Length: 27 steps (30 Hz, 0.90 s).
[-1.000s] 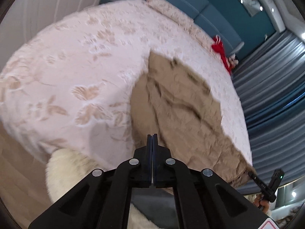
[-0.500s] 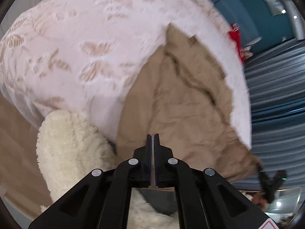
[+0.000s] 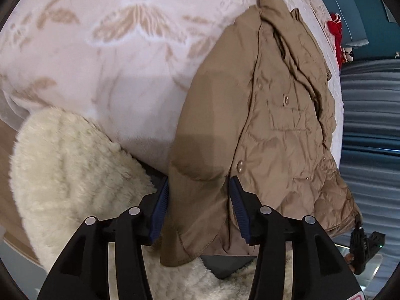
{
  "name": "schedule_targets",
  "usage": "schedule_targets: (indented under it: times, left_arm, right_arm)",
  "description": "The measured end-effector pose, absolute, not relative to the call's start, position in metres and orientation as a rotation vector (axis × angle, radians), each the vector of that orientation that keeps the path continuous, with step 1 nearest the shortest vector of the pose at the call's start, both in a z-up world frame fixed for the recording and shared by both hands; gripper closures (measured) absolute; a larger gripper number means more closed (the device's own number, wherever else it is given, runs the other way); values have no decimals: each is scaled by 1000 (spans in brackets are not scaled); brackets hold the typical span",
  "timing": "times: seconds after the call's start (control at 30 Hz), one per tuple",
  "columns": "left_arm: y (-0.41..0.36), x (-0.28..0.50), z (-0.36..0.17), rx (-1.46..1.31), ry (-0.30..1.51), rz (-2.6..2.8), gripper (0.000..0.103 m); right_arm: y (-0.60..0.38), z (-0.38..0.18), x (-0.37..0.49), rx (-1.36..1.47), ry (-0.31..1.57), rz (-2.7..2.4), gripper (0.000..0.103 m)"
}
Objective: Fold large clothes
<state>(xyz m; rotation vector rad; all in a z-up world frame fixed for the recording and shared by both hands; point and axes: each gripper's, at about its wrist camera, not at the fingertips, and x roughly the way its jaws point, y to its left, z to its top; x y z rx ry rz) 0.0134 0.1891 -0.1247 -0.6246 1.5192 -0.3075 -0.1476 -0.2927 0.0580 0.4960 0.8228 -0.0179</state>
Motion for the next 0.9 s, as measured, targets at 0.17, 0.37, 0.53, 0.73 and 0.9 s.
schedule_targets:
  times: [0.17, 0.37, 0.53, 0.73, 0.9]
  left_arm:
    - [197, 8, -116, -574, 1466, -228, 57]
    - [214, 11, -113, -675, 1459, -267, 57]
    - [207, 11, -127, -707, 1479, -265, 57]
    - [191, 11, -130, -729, 1473, -319, 57]
    - [183, 6, -106, -720, 1425, -394, 96]
  right_arm:
    - [-294, 53, -152, 508, 827, -32, 100]
    - [-294, 52, -153, 511, 823, -30, 100]
    - [-293, 50, -155, 522, 822, -32, 100]
    - [-291, 50, -155, 519, 823, -34, 100]
    - [-289, 49, -158, 527, 826, -40, 100]
